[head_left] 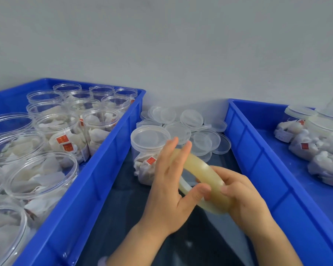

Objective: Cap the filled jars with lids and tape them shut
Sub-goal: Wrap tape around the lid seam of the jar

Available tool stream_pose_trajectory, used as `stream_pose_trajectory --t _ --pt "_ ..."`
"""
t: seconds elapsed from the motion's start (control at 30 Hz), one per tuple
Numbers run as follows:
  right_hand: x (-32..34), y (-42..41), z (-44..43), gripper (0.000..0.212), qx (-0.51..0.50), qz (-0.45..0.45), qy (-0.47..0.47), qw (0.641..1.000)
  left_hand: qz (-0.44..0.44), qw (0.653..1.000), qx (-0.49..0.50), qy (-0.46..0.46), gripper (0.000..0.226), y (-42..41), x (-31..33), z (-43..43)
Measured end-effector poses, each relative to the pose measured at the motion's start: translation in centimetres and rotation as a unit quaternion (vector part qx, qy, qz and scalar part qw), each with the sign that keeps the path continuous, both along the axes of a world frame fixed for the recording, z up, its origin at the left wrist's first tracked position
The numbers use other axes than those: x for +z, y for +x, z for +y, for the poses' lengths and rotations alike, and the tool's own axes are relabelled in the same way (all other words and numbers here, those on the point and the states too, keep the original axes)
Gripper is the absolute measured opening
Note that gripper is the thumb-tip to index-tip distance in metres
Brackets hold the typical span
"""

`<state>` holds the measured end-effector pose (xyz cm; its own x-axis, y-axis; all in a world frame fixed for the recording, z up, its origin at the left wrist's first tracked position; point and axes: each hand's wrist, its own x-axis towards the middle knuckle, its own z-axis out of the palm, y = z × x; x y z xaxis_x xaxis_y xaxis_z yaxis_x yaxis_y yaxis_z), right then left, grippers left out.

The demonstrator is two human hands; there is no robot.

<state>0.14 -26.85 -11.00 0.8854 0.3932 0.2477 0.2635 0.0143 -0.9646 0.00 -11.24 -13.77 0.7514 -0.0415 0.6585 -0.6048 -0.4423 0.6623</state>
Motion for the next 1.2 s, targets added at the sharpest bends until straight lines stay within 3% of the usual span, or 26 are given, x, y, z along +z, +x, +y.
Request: stream_pose_trajectory --t 0.1,0.23,0.33,0.53,0.67,0.83,1.03,1.2 --pt "0.2 0.0 -0.1 0.051 0.044 0.052 0.087 0.994 0.030 0.999 -0.022 -0.024 0.080 -0.4 0.2 -0.1" --pt "0.3 -0.3 0.5 0.059 0.081 0.077 0.188 0.976 -0.059 0.997 -0.044 0.022 0.086 -1.0 0.4 -0.9" --pt "0.5 -0.6 1.2 0.064 0.095 0.086 0.222 0.967 -0.005 0.992 -0.097 -0.078 0.074 -1.3 1.0 -1.3" --pt "-0.1 -0.7 1.7 0.056 0.016 0.079 0.221 0.972 0.063 0.949 -0.191 -0.244 0.048 -0.7 1.1 -0.2" --pt "-0.7 -0.5 1.9 0.056 -0.053 0.071 0.174 0.981 -0.012 0.982 -0.113 -0.153 0.036 -0.1 1.0 0.9" --pt "-1.2 -0.4 2.0 0.062 -0.078 0.063 0.120 0.988 -0.080 0.994 -0.048 -0.049 0.034 0.4 0.9 1.9" --pt "-1.8 -0.1 2.3 0.054 -0.116 0.033 0.118 0.986 -0.129 0.992 0.009 -0.003 0.020 0.6 0.4 1.5" --pt "-2.1 0.1 2.3 0.058 -0.130 0.022 0.095 0.987 -0.092 0.995 0.006 -0.026 0.008 0.5 0.1 1.7"
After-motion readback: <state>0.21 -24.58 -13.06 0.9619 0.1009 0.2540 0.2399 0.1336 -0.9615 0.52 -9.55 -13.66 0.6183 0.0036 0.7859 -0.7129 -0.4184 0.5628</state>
